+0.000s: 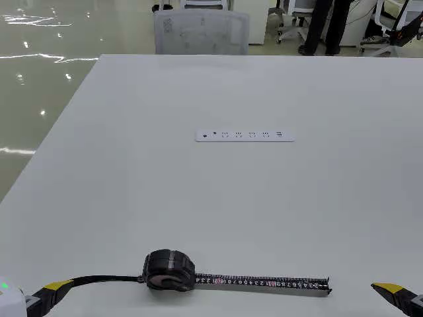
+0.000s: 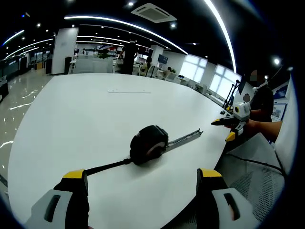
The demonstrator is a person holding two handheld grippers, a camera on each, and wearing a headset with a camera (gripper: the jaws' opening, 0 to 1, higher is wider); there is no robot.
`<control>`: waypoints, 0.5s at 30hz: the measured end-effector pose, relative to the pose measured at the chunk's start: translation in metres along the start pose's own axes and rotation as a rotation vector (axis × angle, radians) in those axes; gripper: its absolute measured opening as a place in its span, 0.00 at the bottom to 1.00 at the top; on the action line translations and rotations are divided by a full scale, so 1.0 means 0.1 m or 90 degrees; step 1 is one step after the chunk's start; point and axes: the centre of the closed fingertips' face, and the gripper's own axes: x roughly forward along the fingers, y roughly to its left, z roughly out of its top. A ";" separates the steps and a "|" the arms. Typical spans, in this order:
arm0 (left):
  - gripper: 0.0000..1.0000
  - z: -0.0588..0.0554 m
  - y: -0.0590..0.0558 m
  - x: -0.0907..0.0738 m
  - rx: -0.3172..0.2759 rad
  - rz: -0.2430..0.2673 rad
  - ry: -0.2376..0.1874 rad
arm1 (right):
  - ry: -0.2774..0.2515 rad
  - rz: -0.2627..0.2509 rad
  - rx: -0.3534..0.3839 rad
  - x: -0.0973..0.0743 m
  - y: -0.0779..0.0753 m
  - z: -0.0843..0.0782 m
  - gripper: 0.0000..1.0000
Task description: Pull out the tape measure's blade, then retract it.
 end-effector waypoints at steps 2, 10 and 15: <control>0.91 0.03 -0.02 0.02 -0.003 0.002 -0.003 | -0.002 0.000 0.001 0.00 0.00 0.01 0.93; 0.90 0.11 -0.10 0.11 0.001 -0.007 -0.001 | -0.005 0.000 0.004 0.00 -0.01 0.01 0.93; 0.89 0.15 -0.12 0.17 0.001 -0.009 0.003 | -0.004 0.001 0.003 0.00 -0.01 0.00 0.92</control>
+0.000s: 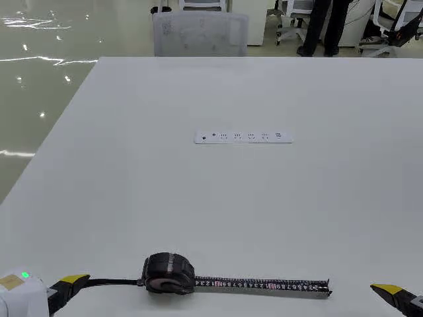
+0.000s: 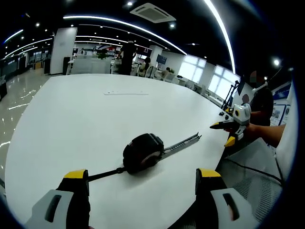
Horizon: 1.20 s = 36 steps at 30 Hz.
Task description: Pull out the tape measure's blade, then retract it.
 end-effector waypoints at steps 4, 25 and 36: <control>0.89 0.03 -0.02 0.04 0.004 -0.004 -0.002 | 0.000 0.001 0.000 0.00 0.00 0.00 0.92; 0.88 0.10 -0.21 0.41 0.032 -0.038 0.036 | -0.010 0.012 -0.001 0.04 0.01 0.02 0.93; 0.88 0.09 -0.18 0.56 0.002 -0.023 0.049 | -0.022 0.006 0.003 0.02 -0.04 0.04 0.92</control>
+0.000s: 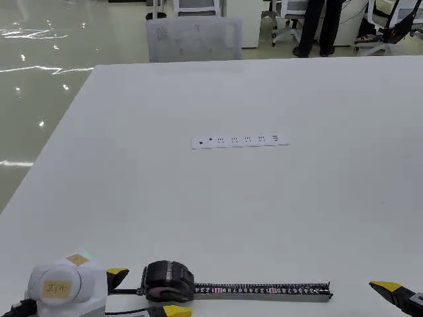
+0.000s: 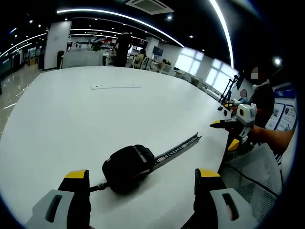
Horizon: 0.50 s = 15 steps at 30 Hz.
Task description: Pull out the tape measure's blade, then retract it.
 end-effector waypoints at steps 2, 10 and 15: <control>0.88 -0.01 0.02 0.02 -0.013 0.005 0.003 | 0.000 0.000 0.001 0.00 -0.01 -0.01 0.92; 0.87 0.00 0.02 0.14 -0.049 0.012 0.004 | 0.000 0.001 0.004 0.02 0.00 -0.04 0.92; 0.87 -0.02 -0.01 0.22 -0.064 0.015 0.009 | -0.002 0.004 0.006 0.04 -0.01 -0.04 0.92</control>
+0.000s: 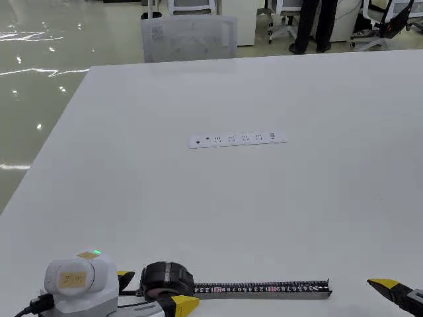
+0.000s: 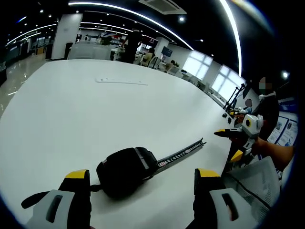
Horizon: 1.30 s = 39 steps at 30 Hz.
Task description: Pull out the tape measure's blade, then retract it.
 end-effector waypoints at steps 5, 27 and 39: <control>0.86 -0.01 -0.01 0.08 -0.017 0.013 0.003 | 0.002 0.003 -0.001 0.02 -0.02 -0.01 0.92; 0.83 -0.01 0.01 0.14 -0.074 0.052 -0.026 | 0.001 0.027 -0.009 0.22 -0.04 0.06 0.90; 0.78 -0.01 0.07 0.17 -0.083 0.103 -0.054 | 0.005 0.046 -0.014 0.34 -0.05 0.03 0.89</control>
